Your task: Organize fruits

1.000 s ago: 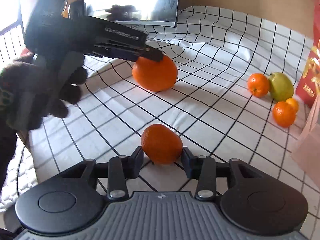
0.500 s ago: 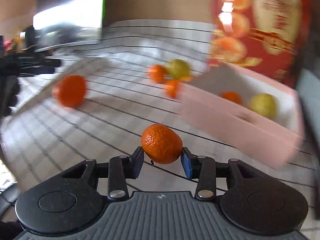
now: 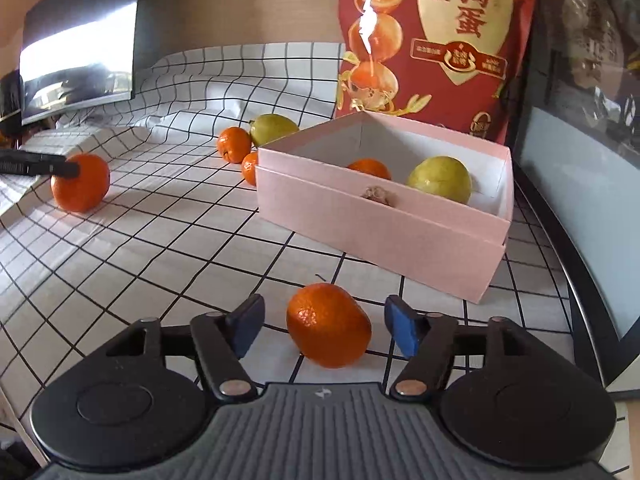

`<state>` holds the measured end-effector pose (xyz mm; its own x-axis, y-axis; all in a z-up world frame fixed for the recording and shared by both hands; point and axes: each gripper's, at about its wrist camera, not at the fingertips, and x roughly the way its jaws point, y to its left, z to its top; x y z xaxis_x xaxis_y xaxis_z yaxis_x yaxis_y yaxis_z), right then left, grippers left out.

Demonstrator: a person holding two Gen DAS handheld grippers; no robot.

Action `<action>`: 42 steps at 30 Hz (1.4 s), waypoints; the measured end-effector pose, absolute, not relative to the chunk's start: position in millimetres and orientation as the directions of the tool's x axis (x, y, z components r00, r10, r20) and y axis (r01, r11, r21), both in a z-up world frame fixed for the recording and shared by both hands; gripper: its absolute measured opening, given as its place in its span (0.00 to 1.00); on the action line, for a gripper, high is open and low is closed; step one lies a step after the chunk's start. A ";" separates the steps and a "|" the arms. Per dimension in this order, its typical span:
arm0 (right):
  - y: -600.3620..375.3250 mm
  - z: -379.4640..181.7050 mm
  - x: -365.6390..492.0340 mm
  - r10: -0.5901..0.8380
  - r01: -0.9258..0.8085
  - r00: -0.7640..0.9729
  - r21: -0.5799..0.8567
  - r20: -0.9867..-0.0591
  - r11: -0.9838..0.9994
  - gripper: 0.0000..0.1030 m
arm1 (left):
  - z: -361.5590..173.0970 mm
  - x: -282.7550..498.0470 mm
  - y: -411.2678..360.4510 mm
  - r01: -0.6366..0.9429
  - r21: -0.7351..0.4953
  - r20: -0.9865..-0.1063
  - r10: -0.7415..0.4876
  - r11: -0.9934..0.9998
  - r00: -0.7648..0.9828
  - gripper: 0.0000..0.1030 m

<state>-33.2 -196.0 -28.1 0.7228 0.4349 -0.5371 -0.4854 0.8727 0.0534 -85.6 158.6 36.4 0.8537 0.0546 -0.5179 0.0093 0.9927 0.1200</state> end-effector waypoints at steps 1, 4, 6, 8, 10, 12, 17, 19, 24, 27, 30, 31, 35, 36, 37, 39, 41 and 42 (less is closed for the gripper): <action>-196.3 -29.0 -30.4 0.435 -0.482 0.715 0.064 -0.548 0.874 0.67 | 36.0 -84.0 156.9 0.016 0.133 -0.521 0.056 0.991 0.852 0.77; -197.1 -31.8 -23.7 0.438 -0.477 0.690 0.094 -0.576 0.874 0.68 | 32.0 -75.2 155.3 0.010 0.184 -0.532 0.092 0.983 0.842 0.78; -196.9 -32.1 -24.5 0.441 -0.479 0.688 0.096 -0.576 0.873 0.70 | 29.0 -67.2 158.6 0.002 0.212 -0.548 0.117 0.977 0.828 0.78; -195.1 -32.7 -25.2 0.438 -0.482 0.687 0.088 -0.579 0.872 0.71 | 26.5 -57.8 165.2 -0.008 0.225 -0.574 0.139 0.974 0.807 0.78; -192.8 -32.9 -25.4 0.435 -0.486 0.686 0.077 -0.583 0.871 0.73 | 24.0 -49.4 174.8 -0.012 0.216 -0.598 0.142 0.976 0.789 0.77; -190.5 -33.2 -25.9 0.430 -0.491 0.685 0.064 -0.588 0.869 0.75 | 22.6 -43.4 184.7 -0.005 0.196 -0.619 0.128 0.981 0.775 0.77; -188.3 -33.9 -23.3 0.421 -0.490 0.677 0.058 -0.604 0.870 0.85 | 25.2 -40.3 205.3 -0.007 0.082 -0.642 0.058 0.997 0.764 0.78; -186.8 -34.2 -23.3 0.426 -0.500 0.669 0.054 -0.609 0.864 0.86 | 23.4 -41.0 209.0 -0.008 0.064 -0.642 0.047 0.998 0.766 0.78; -184.1 -35.0 -21.1 0.432 -0.518 0.642 0.057 -0.633 0.853 0.98 | 9.6 -35.0 217.1 -0.006 0.020 -0.683 0.018 1.000 0.730 0.74; -183.0 -35.1 -21.5 0.434 -0.525 0.633 0.056 -0.641 0.849 1.00 | 11.1 -34.2 217.4 -0.027 0.004 -0.683 0.022 1.000 0.730 0.74; -183.3 -35.2 -21.1 0.436 -0.529 0.630 0.055 -0.643 0.847 1.00 | 9.8 -34.7 217.1 -0.044 -0.003 -0.671 0.030 0.999 0.741 0.73; -183.5 -35.3 -21.5 0.437 -0.530 0.631 0.055 -0.642 0.846 1.00 | 9.7 -35.1 218.2 -0.055 -0.017 -0.666 0.029 0.998 0.745 0.73; -184.7 -35.2 -22.2 0.443 -0.537 0.629 0.056 -0.638 0.842 1.00 | 10.1 -40.8 213.2 -0.077 -0.068 -0.640 0.016 0.995 0.768 0.72; -184.5 -35.1 -22.9 0.444 -0.538 0.630 0.055 -0.637 0.841 1.00 | 10.5 -43.2 206.7 -0.064 -0.067 -0.634 0.007 0.996 0.773 0.72; -184.5 -35.0 -23.6 0.445 -0.538 0.630 0.055 -0.637 0.841 1.00 | 11.6 -45.5 199.8 -0.048 -0.065 -0.628 -0.003 0.997 0.778 0.72; -184.9 -35.0 -23.7 0.446 -0.539 0.630 0.055 -0.636 0.840 1.00 | 14.3 -50.9 181.5 -0.001 -0.078 -0.619 -0.047 0.997 0.784 0.72; -185.1 -34.9 -23.9 0.446 -0.539 0.630 0.055 -0.636 0.841 1.00 | 16.2 -54.9 161.6 0.062 -0.113 -0.613 -0.119 0.992 0.781 0.71; -185.1 -34.8 -23.9 0.446 -0.539 0.630 0.055 -0.636 0.841 1.00 | 16.8 -56.4 149.1 0.099 -0.125 -0.609 -0.155 0.987 0.778 0.71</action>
<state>-23.9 -185.1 -34.8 0.6305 0.4457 -0.6355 -0.5390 0.8405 0.0548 -56.4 149.1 16.8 0.7777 -0.1551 -0.6092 0.0987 0.9872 -0.1253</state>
